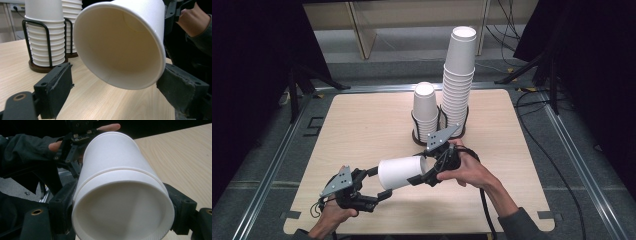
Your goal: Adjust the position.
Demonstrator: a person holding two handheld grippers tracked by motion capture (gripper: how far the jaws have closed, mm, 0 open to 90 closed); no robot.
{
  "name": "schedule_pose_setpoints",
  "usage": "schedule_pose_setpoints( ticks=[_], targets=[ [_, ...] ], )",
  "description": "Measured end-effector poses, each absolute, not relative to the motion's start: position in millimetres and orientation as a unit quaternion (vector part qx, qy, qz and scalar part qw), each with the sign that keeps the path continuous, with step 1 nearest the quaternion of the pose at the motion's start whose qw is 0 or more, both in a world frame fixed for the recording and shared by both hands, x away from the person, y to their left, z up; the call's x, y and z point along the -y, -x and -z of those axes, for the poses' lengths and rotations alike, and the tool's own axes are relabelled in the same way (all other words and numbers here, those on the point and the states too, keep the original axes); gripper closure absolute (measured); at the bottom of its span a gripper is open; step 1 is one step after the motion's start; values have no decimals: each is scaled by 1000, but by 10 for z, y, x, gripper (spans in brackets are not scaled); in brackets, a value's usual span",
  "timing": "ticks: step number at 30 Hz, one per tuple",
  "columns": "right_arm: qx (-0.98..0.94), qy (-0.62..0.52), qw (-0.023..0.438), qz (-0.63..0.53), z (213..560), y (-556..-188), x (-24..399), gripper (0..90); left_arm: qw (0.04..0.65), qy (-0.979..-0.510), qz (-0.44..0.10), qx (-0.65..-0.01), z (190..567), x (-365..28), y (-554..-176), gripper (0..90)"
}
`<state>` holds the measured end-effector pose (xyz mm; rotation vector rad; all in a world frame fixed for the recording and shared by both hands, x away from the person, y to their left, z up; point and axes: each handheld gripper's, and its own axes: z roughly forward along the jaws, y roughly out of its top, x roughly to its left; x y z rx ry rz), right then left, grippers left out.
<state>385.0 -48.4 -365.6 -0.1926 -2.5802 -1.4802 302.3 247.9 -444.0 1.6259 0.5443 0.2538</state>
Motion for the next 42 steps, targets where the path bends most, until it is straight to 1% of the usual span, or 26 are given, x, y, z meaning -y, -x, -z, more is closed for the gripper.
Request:
schedule_pose_setpoints(
  ticks=[4,5,7,10,14,16,18,19,20,22,23,24,26,33,35,40,42],
  targets=[
    [860,57,89,500,3672,-3839,456,243,654,-713,-111,-229,4433,-2452,-3006,130],
    [858,56,97,501,3680,-3831,440,243,654,-712,-110,-230,4427,-2448,-2996,128],
    [856,50,96,505,3688,-3825,419,243,656,-713,-111,-222,4424,-2439,-2992,125],
    [852,44,103,511,3704,-3805,371,243,653,-716,-112,-222,4428,-2435,-2992,78],
    [848,44,103,517,3708,-3802,360,243,662,-706,-118,-221,4421,-2441,-2986,79],
    [846,43,107,520,3714,-3807,363,243,662,-707,-117,-219,4420,-2445,-2979,57],
    [842,45,118,524,3732,-3804,351,243,662,-710,-117,-210,4421,-2446,-2982,3],
    [843,42,112,524,3736,-3807,347,243,660,-711,-121,-211,4423,-2446,-2982,0],
    [844,40,108,524,3739,-3808,343,243,660,-709,-121,-216,4428,-2443,-2985,12],
    [844,42,108,523,3737,-3810,348,244,656,-710,-120,-226,4432,-2461,-2996,64],
    [844,44,108,524,3735,-3813,353,244,658,-709,-121,-223,4433,-2466,-3005,68],
    [843,44,109,524,3733,-3815,358,245,657,-708,-125,-227,4433,-2464,-3003,56],
    [841,41,112,527,3728,-3815,360,245,655,-709,-127,-228,4434,-2459,-3004,0],
    [839,34,121,529,3760,-3797,315,245,658,-711,-133,-210,4427,-2453,-2981,0],
    [840,43,132,524,3772,-3775,300,245,662,-708,-130,-209,4424,-2448,-2970,0],
    [839,30,132,527,3805,-3786,261,245,669,-704,-131,-199,4411,-2459,-2960,4],
    [837,30,133,530,3821,-3790,260,246,673,-702,-124,-199,4406,-2475,-2966,19]
  ],
)
